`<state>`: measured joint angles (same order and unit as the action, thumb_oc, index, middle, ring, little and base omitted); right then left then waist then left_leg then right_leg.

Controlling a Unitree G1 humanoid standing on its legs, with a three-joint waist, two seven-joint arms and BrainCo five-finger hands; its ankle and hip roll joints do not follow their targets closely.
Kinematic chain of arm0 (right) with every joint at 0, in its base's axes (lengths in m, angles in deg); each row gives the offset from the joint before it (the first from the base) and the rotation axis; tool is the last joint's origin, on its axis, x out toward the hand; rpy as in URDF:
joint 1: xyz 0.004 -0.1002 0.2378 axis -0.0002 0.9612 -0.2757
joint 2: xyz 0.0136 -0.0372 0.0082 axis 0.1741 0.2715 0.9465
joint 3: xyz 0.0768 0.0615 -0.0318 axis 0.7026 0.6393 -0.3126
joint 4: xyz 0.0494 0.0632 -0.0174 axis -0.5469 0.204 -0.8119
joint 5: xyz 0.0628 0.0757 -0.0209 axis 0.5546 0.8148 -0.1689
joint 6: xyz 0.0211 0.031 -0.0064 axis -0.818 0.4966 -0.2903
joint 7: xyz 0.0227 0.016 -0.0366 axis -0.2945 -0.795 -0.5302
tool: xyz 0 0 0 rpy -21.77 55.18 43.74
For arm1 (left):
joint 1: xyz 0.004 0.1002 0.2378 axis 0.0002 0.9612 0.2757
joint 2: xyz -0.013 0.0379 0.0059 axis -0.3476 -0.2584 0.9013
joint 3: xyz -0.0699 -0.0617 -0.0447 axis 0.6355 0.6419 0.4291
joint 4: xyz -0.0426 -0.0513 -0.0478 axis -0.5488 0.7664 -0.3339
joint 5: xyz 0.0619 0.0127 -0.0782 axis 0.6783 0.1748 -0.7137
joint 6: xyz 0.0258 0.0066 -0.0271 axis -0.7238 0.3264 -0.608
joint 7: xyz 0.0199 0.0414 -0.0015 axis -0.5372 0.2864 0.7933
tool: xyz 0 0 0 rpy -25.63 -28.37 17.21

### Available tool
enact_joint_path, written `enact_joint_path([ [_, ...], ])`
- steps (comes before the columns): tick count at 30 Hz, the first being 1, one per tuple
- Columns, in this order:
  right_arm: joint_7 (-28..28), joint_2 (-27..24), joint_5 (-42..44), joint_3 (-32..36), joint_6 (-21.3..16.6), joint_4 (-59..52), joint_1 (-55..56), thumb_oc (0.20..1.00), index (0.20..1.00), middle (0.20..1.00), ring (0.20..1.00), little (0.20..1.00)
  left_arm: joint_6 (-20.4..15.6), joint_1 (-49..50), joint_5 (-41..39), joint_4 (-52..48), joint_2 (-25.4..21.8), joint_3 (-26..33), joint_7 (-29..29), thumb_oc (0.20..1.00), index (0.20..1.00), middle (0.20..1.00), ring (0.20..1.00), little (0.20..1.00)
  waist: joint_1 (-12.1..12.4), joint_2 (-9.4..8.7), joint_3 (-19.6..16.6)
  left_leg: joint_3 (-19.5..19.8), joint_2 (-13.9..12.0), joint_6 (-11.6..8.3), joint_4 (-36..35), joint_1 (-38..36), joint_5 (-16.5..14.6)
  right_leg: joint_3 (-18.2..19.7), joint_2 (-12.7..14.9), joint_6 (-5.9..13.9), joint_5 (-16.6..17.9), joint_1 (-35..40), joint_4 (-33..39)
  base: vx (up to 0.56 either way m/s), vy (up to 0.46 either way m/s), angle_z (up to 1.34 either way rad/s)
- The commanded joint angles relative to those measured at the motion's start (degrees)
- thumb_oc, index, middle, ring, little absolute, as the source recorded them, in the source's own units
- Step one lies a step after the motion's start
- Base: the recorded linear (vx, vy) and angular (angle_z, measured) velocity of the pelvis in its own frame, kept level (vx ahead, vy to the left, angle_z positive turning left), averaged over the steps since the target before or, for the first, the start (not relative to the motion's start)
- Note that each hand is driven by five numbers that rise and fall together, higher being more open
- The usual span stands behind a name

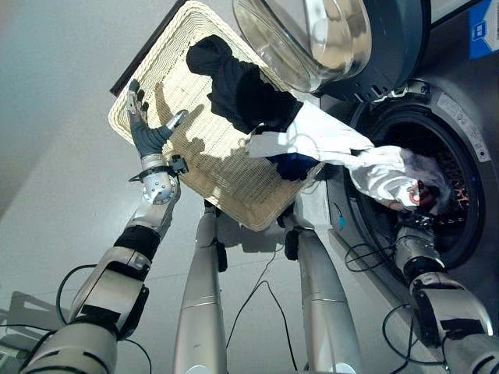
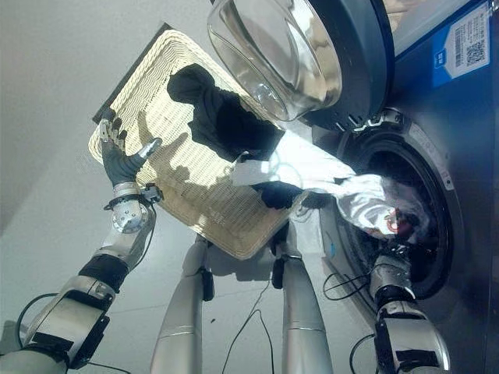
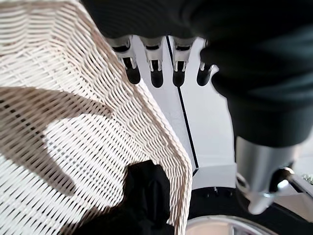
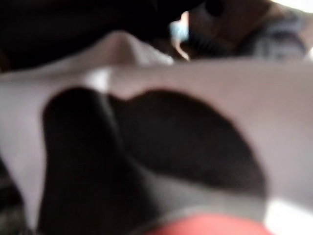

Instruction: Put the clothes into the washing machine.

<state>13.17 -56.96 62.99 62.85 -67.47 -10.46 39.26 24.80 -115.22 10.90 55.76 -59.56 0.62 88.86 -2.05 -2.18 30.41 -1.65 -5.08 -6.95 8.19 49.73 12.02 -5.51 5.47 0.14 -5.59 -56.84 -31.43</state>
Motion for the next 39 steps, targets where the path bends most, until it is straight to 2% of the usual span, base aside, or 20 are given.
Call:
enact_joint_path([
  [1,28.9,-16.3,-13.7,0.5,-13.0,0.3,-4.6,0.200,0.200,0.200,0.200,0.200,-1.8,-1.1,2.4,-1.9,-2.0,-1.8,2.4,1.000,1.000,1.000,1.000,1.000,-0.2,0.42,-0.6,-1.6,3.6,0.36,9.4,1.4,-9.0,-3.1,-1.6,7.71,14.8,4.6,17.1,-0.01,-0.109,-0.10],
  [2,31.9,-18.1,-14.2,0.1,-14.0,-0.7,-5.0,0.200,0.200,0.200,0.200,0.200,-1.7,-0.8,2.5,-2.5,-2.5,-2.0,2.6,1.000,1.000,1.000,1.000,1.000,-0.1,0.14,-0.6,-1.4,3.6,0.39,9.4,1.5,-9.1,-3.2,-1.6,7.68,14.8,4.6,17.1,-0.01,-0.103,-0.13],
  [3,41.2,-21.3,-20.2,-0.7,-18.7,-3.2,-5.4,0.200,0.200,0.200,0.200,0.200,-1.1,0.5,3.3,-4.3,-3.4,-2.0,3.3,1.000,1.000,1.000,1.000,1.000,-0.2,-0.32,-0.6,-1.2,3.5,0.42,9.5,1.7,-9.1,-3.3,-1.9,7.61,14.9,4.5,17.1,-0.01,-0.066,-0.10],
  [4,45.5,-22.9,-22.5,-0.8,-19.5,-5.3,-5.7,0.200,0.200,0.200,0.200,0.200,-1.0,1.0,3.3,-4.9,-4.1,-1.9,3.5,1.000,1.000,1.000,1.000,1.000,-0.4,-0.71,-0.6,-1.1,3.6,0.43,9.6,1.7,-9.2,-3.3,-2.0,7.57,15.0,4.6,17.1,-0.02,-0.058,-0.06],
  [5,53.4,-25.0,-28.1,-0.5,-19.9,-8.7,-5.5,0.200,0.200,0.200,0.200,0.200,-0.8,1.9,3.1,-5.6,-5.3,-1.5,3.6,1.000,1.000,1.000,1.000,1.000,-0.9,-1.32,-0.6,-1.0,3.3,0.38,9.5,1.5,-9.2,-3.2,-2.2,7.61,15.1,4.9,17.4,0.00,0.000,0.00],
  [7,57.3,-28.1,-31.3,0.7,-19.9,-10.4,-4.8,0.200,0.200,0.200,0.200,0.200,-0.2,1.8,2.2,-5.7,-6.8,-1.5,3.2,1.000,1.000,1.000,1.000,1.000,-1.4,-2.14,-0.6,-0.9,3.1,0.40,8.9,1.1,-9.0,-3.1,-2.5,7.64,15.4,5.3,17.9,-0.01,-0.018,-0.05],
  [8,57.2,-29.3,-30.8,1.0,-19.5,-10.2,-4.5,0.200,0.200,0.200,0.200,0.200,0.0,1.6,1.7,-5.5,-7.4,-1.2,2.7,1.000,1.000,1.000,1.000,1.000,-1.5,-2.48,-0.6,-0.9,3.1,0.38,8.9,0.9,-9.0,-3.0,-2.5,7.66,15.4,5.5,18.1,-0.01,-0.012,-0.11],
  [9,55.0,-30.9,-29.2,1.9,-18.3,-9.1,-4.3,0.473,0.473,0.473,0.473,0.473,0.0,1.2,0.7,-4.9,-8.3,-1.1,1.8,1.000,1.000,1.000,1.000,1.000,-1.6,-2.79,-0.6,-0.8,3.0,0.29,8.5,0.6,-8.9,-3.1,-2.5,7.70,15.4,5.9,18.4,0.00,-0.015,-0.10],
  [10,52.2,-32.5,-27.4,2.4,-17.7,-7.1,-3.8,1.000,1.000,1.000,1.000,1.000,-0.1,0.7,0.0,-4.1,-8.9,-1.2,0.8,1.000,1.000,1.000,1.000,1.000,-1.7,-3.07,-0.6,-0.7,3.0,0.38,8.3,0.3,-8.8,-3.0,-2.5,7.67,15.5,6.2,18.6,0.01,-0.021,-0.10],
  [11,47.7,-33.9,-24.6,2.8,-16.7,-4.4,-3.6,1.000,1.000,1.000,1.000,1.000,-0.1,0.0,-0.8,-3.3,-9.6,-1.3,-0.2,1.000,1.000,1.000,1.000,1.000,-1.6,-3.24,-0.6,-0.6,3.1,0.42,8.3,0.3,-8.8,-3.1,-2.5,7.66,15.4,6.3,18.7,0.02,-0.024,-0.05],
  [14,43.6,-35.5,-22.7,1.9,-15.5,-0.3,-4.6,1.000,1.000,1.000,1.000,1.000,-0.1,-1.8,-2.4,-1.2,-10.7,-1.9,-2.7,1.000,1.000,1.000,1.000,1.000,-1.2,-3.41,-0.6,0.0,3.5,0.60,8.3,0.5,-8.7,-3.2,-2.3,7.58,15.5,6.3,18.7,0.02,-0.021,0.03],
  [20,44.3,-35.4,-27.0,-0.4,-14.2,2.2,-6.5,1.000,1.000,1.000,1.000,1.000,0.0,-3.6,-3.5,0.2,-11.1,-2.7,-4.3,1.000,1.000,1.000,1.000,1.000,-0.8,-3.12,-0.6,0.3,4.0,0.76,8.2,0.6,-8.7,-3.6,-1.9,7.60,15.5,6.2,19.1,0.01,-0.004,0.01],
  [22,51.0,-35.0,-40.5,-3.5,-8.9,2.5,-8.7,1.000,1.000,1.000,1.000,1.000,0.1,-4.0,-3.1,0.0,-10.7,-3.4,-4.1,1.000,1.000,1.000,1.000,1.000,-0.4,-2.69,-0.6,0.4,4.4,0.94,8.5,1.0,-8.9,-3.8,-1.7,7.71,15.6,5.9,19.1,0.00,0.000,0.00],
  [23,55.1,-34.9,-49.3,-6.4,-4.2,1.9,-10.3,1.000,1.000,1.000,1.000,1.000,0.6,-4.8,-2.9,-0.4,-10.5,-4.3,-3.7,1.000,1.000,1.000,1.000,1.000,-0.2,-2.50,-0.6,0.4,4.8,1.18,8.5,1.6,-8.4,-3.9,-1.5,7.66,16.1,5.3,19.3,0.00,0.000,0.00],
  [24,57.1,-34.7,-51.6,-7.8,-2.5,2.0,-11.0,1.000,1.000,1.000,1.000,1.000,0.8,-4.8,-2.8,-0.5,-10.3,-4.6,-3.5,1.000,1.000,1.000,1.000,1.000,-0.1,-2.37,-0.6,0.4,4.7,1.12,8.7,1.2,-9.0,-3.9,-1.6,7.81,15.6,5.7,19.1,0.00,0.003,0.03],
  [25,58.7,-34.4,-59.9,-10.7,4.0,2.6,-12.6,1.000,1.000,1.000,1.000,1.000,1.0,-5.1,-2.7,-0.6,-10.0,-5.0,-3.4,1.000,1.000,1.000,1.000,1.000,0.1,-2.17,-0.6,0.4,4.6,1.17,8.8,1.2,-9.0,-4.1,-1.5,7.90,15.6,5.8,19.0,0.00,0.000,0.00],
  [27,59.2,-34.4,-66.1,-14.2,8.8,2.2,-14.9,1.000,1.000,1.000,1.000,1.000,1.2,-6.0,-2.7,-0.7,-9.9,-5.6,-3.3,1.000,1.000,1.000,1.000,1.000,0.0,-2.00,-0.6,0.4,5.0,1.52,8.7,1.9,-8.4,-4.1,-1.2,7.79,16.1,5.2,19.2,0.00,0.000,0.00],
  [28,57.3,-34.2,-68.2,-17.6,12.9,2.3,-16.7,1.000,1.000,1.000,1.000,1.000,1.5,-6.5,-2.8,-0.9,-9.7,-6.4,-2.9,1.000,1.000,1.000,1.000,1.000,0.3,-1.80,-0.6,0.4,5.0,1.53,8.9,1.7,-9.0,-4.2,-1.3,7.93,15.6,5.4,19.0,0.00,0.000,0.00],
  [30,55.2,-33.4,-71.1,-22.0,14.4,2.1,-19.9,1.000,1.000,1.000,1.000,1.000,1.7,-7.7,-3.4,-0.6,-9.5,-7.0,-3.0,1.000,1.000,1.000,1.000,1.000,0.2,-1.41,-0.6,0.3,5.1,1.72,9.1,2.0,-9.0,-4.1,-1.3,7.80,15.6,5.1,18.9,-0.01,0.033,-0.02],
  [39,47.8,-27.7,-79.8,-25.9,14.8,0.8,-18.9,1.000,1.000,1.000,1.000,1.000,0.9,-8.7,-0.9,-0.5,-7.8,-7.1,-2.8,1.000,1.000,1.000,1.000,1.000,0.3,-0.47,-0.6,-0.3,5.4,2.02,9.1,3.0,-9.1,-4.3,-1.0,7.95,15.2,3.7,18.2,-0.01,0.010,0.03],
])
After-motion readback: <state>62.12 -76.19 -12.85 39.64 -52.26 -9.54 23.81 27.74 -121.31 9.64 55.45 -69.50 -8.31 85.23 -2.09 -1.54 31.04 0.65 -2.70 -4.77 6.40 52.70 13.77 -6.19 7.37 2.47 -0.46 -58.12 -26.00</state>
